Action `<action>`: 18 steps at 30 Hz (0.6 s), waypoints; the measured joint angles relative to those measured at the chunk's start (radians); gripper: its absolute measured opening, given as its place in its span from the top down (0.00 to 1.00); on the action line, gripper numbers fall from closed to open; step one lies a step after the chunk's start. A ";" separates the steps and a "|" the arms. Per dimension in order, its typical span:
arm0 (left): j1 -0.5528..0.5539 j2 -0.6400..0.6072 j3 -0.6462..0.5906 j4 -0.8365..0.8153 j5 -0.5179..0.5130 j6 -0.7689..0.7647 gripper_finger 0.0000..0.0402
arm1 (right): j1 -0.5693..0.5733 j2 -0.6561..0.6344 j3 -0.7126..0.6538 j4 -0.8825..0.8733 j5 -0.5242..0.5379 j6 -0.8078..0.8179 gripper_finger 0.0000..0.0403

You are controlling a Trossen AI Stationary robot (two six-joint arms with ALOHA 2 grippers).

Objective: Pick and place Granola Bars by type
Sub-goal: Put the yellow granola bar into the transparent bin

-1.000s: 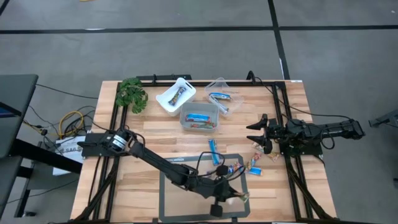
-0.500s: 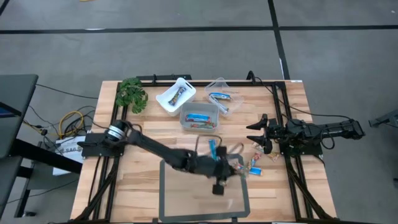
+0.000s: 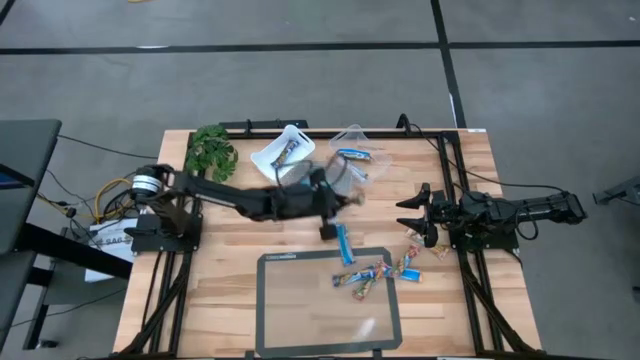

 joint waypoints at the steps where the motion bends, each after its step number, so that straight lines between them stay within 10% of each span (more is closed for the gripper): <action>1: 0.018 -0.016 -0.017 0.009 0.000 0.004 0.90 | 0.000 0.000 0.000 0.000 0.000 0.000 0.41; 18: 0.263 -0.111 -0.111 0.051 0.092 0.049 0.90 | 0.000 0.000 0.000 0.000 0.000 0.000 0.41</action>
